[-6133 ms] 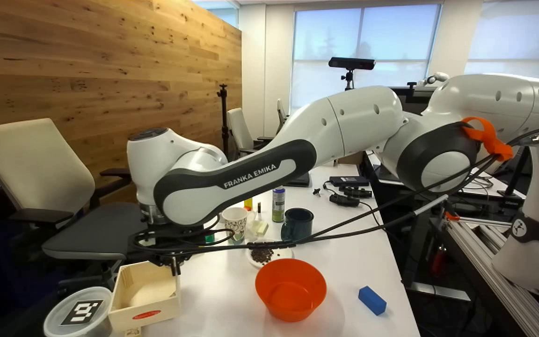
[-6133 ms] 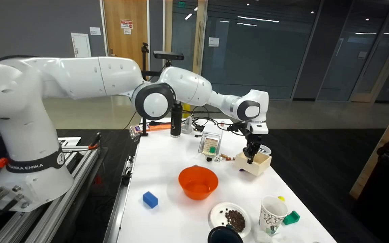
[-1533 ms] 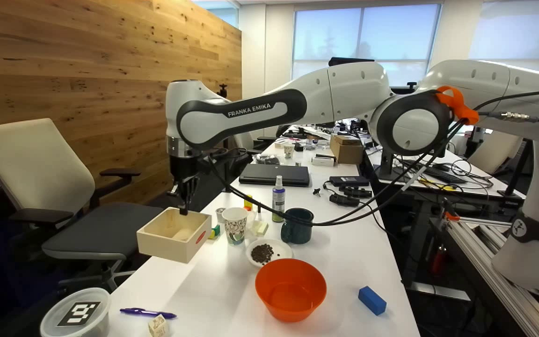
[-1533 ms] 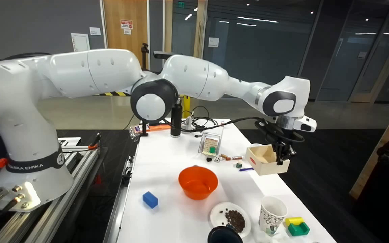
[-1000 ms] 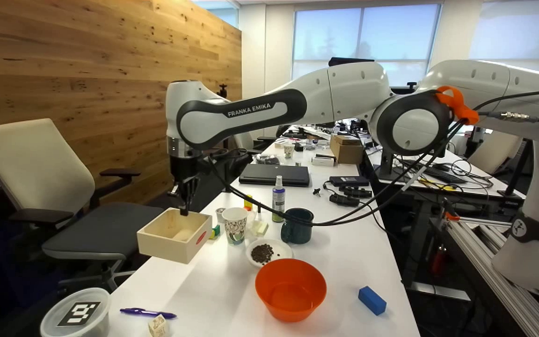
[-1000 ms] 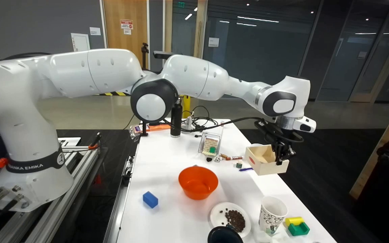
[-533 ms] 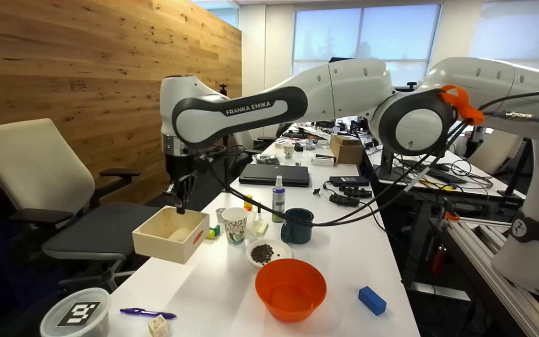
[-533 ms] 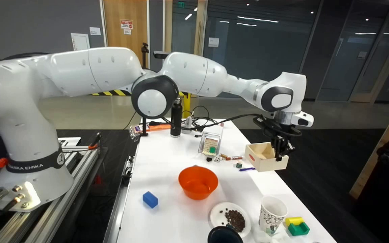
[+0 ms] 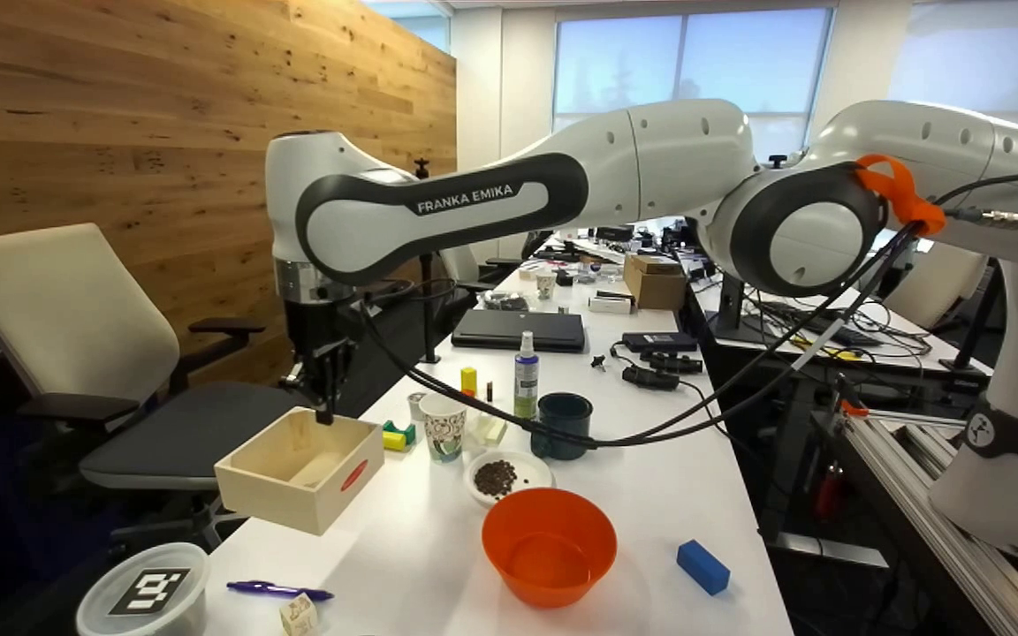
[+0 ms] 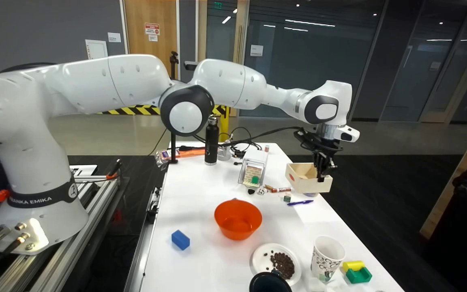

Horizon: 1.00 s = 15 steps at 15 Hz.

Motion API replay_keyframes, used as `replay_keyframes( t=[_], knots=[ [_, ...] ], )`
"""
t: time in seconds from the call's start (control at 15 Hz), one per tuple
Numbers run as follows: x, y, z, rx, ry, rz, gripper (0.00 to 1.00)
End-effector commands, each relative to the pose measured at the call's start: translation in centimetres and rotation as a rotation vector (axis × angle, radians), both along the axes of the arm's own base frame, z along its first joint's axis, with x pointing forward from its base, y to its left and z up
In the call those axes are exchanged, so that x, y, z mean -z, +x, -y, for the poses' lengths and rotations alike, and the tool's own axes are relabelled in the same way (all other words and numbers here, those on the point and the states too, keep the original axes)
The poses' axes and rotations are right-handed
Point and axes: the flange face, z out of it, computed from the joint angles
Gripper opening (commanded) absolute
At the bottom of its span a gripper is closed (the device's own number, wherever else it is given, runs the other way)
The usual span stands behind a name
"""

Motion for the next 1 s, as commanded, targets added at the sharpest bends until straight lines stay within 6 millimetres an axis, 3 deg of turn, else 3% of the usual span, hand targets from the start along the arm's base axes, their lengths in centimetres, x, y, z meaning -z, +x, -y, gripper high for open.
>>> replay_keyframes(
  t=[0.0, 0.4, 0.47, 0.8, 0.93],
  knots=[
    [-0.3, -0.7, -0.6, 0.096, 0.017, -0.052, 0.02],
    [-0.7, -0.6, -0.5, 0.183, 0.025, -0.039, 0.02],
    [0.5, -0.7, -0.5, 0.152, 0.001, -0.055, 0.06],
    [0.2, -0.7, -0.8, 0.148, -0.015, -0.048, 0.02],
    [-0.3, -0.6, -0.1, 0.171, -0.02, -0.04, 0.02]
  ],
)
